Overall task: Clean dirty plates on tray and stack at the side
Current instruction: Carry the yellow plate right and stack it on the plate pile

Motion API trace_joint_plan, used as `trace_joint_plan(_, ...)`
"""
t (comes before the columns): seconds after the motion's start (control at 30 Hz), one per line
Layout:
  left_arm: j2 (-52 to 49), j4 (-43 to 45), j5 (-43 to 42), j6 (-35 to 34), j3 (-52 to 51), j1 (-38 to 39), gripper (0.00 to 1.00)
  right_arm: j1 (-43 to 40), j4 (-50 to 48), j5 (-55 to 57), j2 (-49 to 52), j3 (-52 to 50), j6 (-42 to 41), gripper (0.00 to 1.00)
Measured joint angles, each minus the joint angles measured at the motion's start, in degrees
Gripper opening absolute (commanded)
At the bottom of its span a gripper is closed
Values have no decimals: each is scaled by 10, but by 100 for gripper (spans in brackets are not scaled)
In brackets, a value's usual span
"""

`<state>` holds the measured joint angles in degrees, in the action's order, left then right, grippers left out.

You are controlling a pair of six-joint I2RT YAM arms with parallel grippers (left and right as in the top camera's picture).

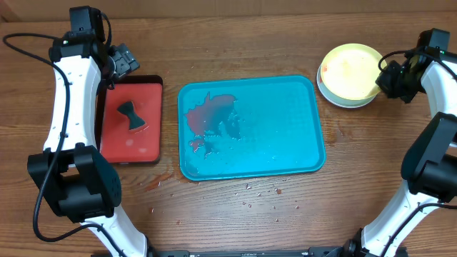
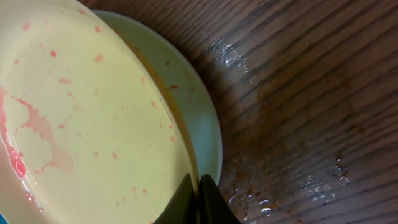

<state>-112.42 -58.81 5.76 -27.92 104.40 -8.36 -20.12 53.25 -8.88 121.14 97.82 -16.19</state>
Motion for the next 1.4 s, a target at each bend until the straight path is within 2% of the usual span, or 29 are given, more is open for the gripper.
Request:
trace_joint_plan(0.03,0,0,0,0,0,0,100,-1,0,4,0,0,-2,4)
trace_joint_plan(0.07,0,0,0,0,0,0,100,-1,0,7,0,0,-4,11)
trace_joint_plan(0.1,0,0,0,0,0,0,100,-1,0,10,0,0,-5,30)
trace_joint_plan(0.17,0,0,0,0,0,0,100,-1,4,14,0,0,-8,91)
trace_joint_plan(0.2,0,0,0,0,0,0,100,0,5,14,0,0,-10,100)
trace_joint_plan(0.43,0,0,0,0,0,0,100,15,48,-26,0,0,5,100)
trace_joint_plan(0.6,0,0,0,0,0,0,100,23,98,-95,-10,0,36,100)
trace_joint_plan(0.7,0,0,0,0,0,0,100,23,149,-125,-55,0,60,100)
trace_joint_plan(0.93,0,0,0,0,0,0,100,22,273,-150,-240,2,112,100)
trace_joint_plan(1.03,0,0,0,0,0,0,100,30,325,-153,-282,5,122,100)
trace_joint_plan(1.2,0,0,0,0,0,0,100,76,395,-154,-285,5,134,100)
trace_joint_plan(1.4,0,0,0,0,0,0,100,112,401,-159,-284,5,137,100)
